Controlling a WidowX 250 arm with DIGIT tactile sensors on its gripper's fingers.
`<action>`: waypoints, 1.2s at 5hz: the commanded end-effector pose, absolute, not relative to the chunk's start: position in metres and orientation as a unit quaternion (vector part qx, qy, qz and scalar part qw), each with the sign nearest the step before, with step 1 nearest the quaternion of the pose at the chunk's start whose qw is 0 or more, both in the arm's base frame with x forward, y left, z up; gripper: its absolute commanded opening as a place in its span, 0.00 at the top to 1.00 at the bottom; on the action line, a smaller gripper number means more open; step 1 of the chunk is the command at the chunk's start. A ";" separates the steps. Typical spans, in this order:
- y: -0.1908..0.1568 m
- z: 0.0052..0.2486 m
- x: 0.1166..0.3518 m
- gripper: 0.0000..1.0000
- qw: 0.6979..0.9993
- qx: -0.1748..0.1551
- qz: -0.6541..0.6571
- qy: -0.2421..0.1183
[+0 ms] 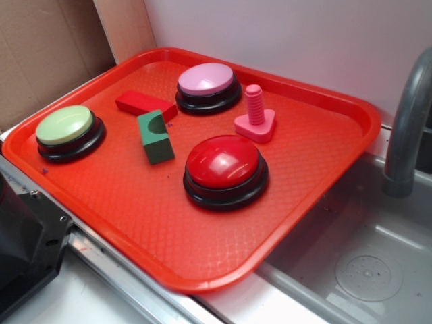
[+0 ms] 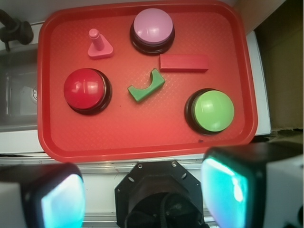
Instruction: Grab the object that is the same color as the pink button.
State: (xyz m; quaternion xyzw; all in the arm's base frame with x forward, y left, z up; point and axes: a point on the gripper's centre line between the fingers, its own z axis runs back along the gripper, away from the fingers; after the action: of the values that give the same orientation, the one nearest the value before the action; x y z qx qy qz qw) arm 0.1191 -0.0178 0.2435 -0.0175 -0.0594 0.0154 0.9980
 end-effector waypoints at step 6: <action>-0.084 0.118 0.299 0.00 0.991 -0.046 -0.065 -0.109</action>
State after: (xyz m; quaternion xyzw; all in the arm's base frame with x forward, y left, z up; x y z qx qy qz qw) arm 0.2946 -0.0777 0.1065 -0.0412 -0.0896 -0.0607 0.9933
